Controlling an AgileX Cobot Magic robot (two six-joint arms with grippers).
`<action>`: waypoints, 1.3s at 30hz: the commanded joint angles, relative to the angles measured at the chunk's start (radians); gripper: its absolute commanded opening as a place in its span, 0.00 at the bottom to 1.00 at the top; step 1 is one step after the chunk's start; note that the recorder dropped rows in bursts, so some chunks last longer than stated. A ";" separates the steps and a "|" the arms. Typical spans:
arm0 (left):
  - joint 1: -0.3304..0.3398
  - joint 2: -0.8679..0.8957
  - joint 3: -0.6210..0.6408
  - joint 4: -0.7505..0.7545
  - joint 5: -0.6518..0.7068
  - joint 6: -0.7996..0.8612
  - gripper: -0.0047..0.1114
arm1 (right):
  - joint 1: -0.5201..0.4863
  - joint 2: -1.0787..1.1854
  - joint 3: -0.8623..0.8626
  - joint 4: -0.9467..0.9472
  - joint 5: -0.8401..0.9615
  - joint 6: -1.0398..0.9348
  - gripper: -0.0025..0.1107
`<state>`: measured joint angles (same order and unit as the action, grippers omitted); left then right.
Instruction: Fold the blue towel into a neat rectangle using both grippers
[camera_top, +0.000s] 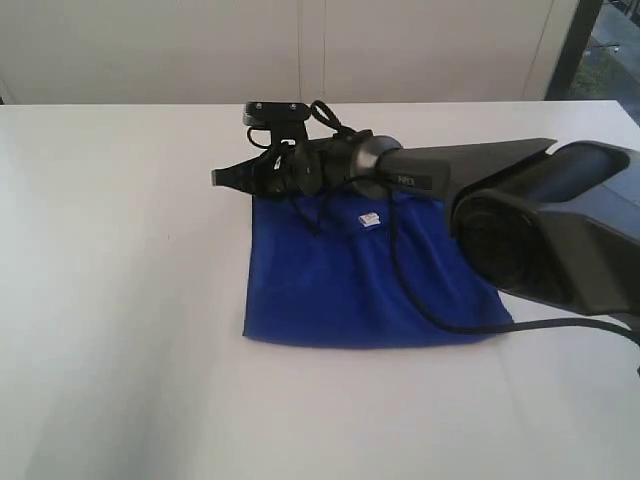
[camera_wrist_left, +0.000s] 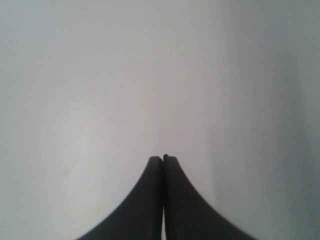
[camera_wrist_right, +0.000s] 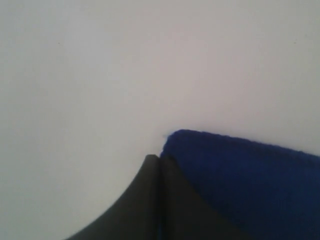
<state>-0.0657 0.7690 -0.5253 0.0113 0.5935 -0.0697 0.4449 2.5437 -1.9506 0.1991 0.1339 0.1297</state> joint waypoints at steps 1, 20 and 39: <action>0.005 -0.007 0.006 -0.003 0.006 0.000 0.04 | -0.004 0.019 0.008 -0.010 0.006 -0.004 0.02; 0.005 -0.007 0.006 -0.003 0.006 0.000 0.04 | -0.143 -0.349 0.062 -0.016 0.732 -0.130 0.02; 0.005 -0.007 0.006 -0.003 0.006 0.000 0.04 | -0.342 -0.525 0.514 0.099 0.469 -0.422 0.02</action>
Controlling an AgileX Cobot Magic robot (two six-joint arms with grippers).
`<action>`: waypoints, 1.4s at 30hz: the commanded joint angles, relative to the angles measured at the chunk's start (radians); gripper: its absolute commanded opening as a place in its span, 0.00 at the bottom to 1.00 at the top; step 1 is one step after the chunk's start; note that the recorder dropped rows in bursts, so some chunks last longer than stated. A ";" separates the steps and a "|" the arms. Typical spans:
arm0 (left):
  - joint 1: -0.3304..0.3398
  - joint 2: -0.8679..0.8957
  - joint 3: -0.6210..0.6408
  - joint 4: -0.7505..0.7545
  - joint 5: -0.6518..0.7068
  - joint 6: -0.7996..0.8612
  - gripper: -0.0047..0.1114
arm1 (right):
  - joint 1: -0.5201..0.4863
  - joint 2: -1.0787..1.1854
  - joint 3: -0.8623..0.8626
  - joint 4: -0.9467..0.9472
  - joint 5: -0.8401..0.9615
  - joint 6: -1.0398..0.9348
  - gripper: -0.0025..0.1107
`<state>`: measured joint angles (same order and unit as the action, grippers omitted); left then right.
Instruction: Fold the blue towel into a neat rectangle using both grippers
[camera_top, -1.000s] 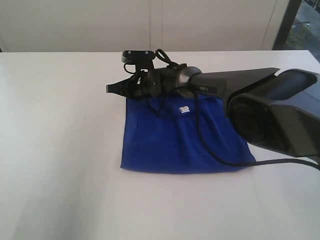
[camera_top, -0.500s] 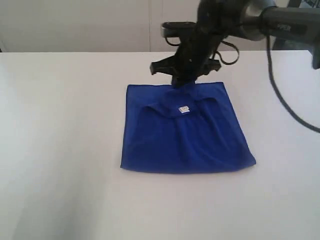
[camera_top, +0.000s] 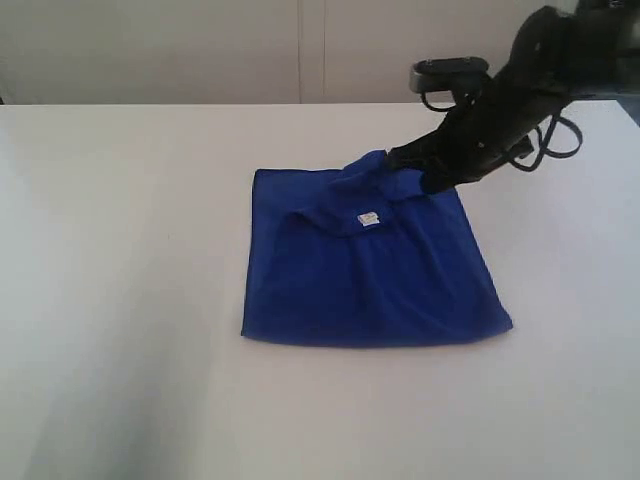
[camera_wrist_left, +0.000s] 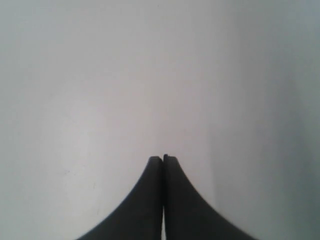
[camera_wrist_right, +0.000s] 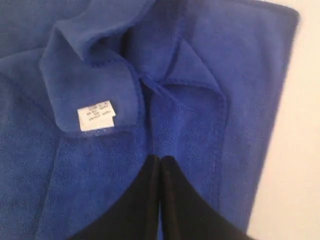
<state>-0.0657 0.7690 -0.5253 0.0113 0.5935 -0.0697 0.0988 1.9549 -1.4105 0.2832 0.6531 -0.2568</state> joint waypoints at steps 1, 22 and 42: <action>0.005 -0.007 0.006 -0.003 0.006 0.000 0.04 | 0.004 0.092 -0.047 0.015 -0.043 -0.036 0.02; 0.005 -0.007 0.006 -0.003 0.006 0.000 0.04 | 0.041 0.203 -0.080 0.018 -0.267 -0.081 0.27; 0.005 -0.007 0.006 -0.003 0.006 0.000 0.04 | 0.176 0.199 -0.082 0.019 -0.233 -0.106 0.27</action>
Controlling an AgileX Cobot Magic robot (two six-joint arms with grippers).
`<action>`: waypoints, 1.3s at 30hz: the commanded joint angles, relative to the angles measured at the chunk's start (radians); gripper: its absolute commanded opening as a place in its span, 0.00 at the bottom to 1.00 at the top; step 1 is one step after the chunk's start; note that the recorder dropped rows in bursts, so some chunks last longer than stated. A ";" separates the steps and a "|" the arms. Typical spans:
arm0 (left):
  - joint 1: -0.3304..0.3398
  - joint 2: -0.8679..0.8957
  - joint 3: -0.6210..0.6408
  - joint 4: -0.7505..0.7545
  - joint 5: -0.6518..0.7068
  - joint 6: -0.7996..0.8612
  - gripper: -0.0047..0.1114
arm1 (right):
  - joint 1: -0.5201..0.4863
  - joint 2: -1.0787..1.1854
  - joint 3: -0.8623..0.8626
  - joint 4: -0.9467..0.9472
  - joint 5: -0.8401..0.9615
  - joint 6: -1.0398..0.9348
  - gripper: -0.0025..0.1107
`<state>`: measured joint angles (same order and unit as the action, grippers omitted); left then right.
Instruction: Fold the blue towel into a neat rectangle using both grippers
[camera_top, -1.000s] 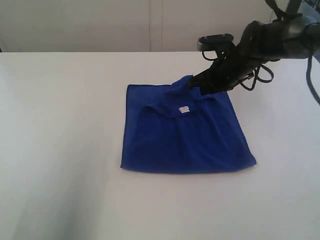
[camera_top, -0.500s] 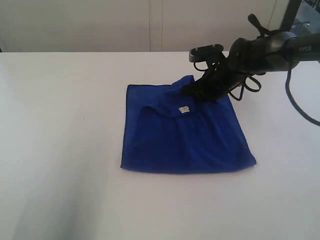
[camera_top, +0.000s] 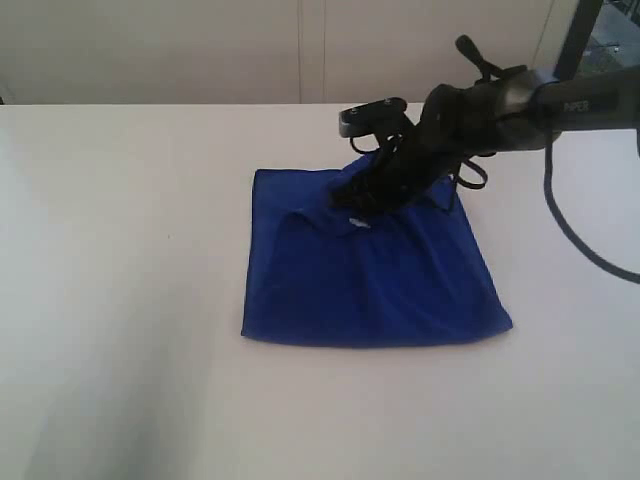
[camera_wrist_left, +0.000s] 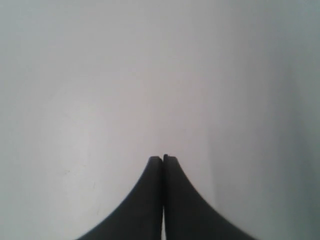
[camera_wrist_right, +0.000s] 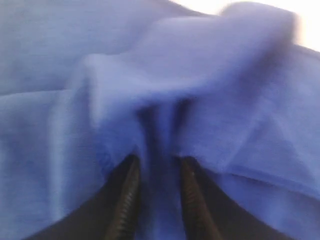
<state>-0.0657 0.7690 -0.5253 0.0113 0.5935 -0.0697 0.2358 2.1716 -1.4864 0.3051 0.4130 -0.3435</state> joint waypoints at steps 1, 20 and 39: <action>0.005 -0.007 0.006 -0.003 0.006 0.000 0.04 | 0.045 -0.020 -0.006 -0.003 0.008 -0.020 0.27; 0.005 -0.007 0.006 -0.003 0.006 0.000 0.04 | 0.041 -0.057 -0.109 -0.010 0.260 0.043 0.27; 0.005 -0.007 0.006 -0.003 0.006 0.000 0.04 | -0.073 -0.027 -0.109 -0.047 0.076 0.248 0.27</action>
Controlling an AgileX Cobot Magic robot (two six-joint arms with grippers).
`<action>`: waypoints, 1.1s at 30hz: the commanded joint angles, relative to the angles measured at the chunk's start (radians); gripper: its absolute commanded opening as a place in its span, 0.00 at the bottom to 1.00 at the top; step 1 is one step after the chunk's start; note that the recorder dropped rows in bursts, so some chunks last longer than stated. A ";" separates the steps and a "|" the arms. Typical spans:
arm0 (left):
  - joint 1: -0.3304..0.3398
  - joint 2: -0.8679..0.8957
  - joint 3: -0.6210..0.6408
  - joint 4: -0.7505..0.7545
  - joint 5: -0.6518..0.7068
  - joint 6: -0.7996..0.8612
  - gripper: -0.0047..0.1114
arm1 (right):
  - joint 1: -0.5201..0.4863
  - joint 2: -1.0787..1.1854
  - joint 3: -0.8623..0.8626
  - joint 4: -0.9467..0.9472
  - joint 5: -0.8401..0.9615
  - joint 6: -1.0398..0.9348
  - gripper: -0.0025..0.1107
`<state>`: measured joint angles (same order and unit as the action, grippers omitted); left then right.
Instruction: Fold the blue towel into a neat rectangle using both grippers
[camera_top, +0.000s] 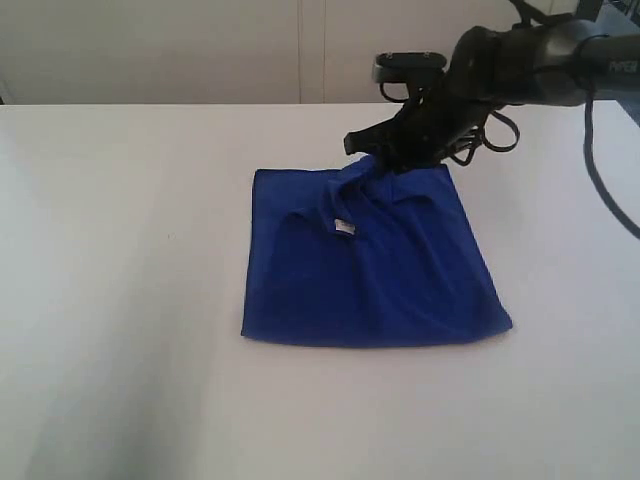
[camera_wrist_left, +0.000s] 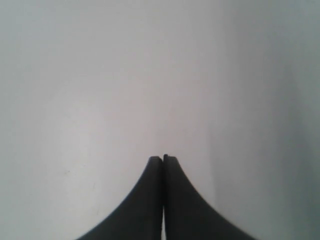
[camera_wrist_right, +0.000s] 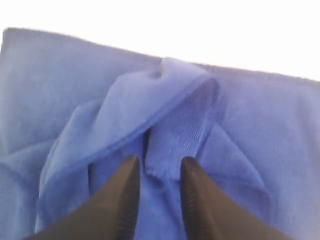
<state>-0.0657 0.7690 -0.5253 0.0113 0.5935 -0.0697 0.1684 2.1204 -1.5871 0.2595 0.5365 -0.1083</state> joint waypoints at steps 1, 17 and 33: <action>0.005 -0.007 0.006 -0.003 0.006 0.000 0.04 | -0.005 0.035 -0.008 -0.002 -0.056 0.013 0.27; 0.005 -0.007 0.006 -0.003 0.006 0.000 0.04 | -0.006 0.115 -0.008 0.000 -0.109 0.063 0.27; 0.005 -0.007 0.006 -0.003 0.006 0.000 0.04 | -0.006 0.057 -0.008 -0.010 -0.115 0.059 0.02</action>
<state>-0.0657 0.7690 -0.5253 0.0113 0.5935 -0.0697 0.1684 2.2113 -1.5916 0.2637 0.4224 -0.0470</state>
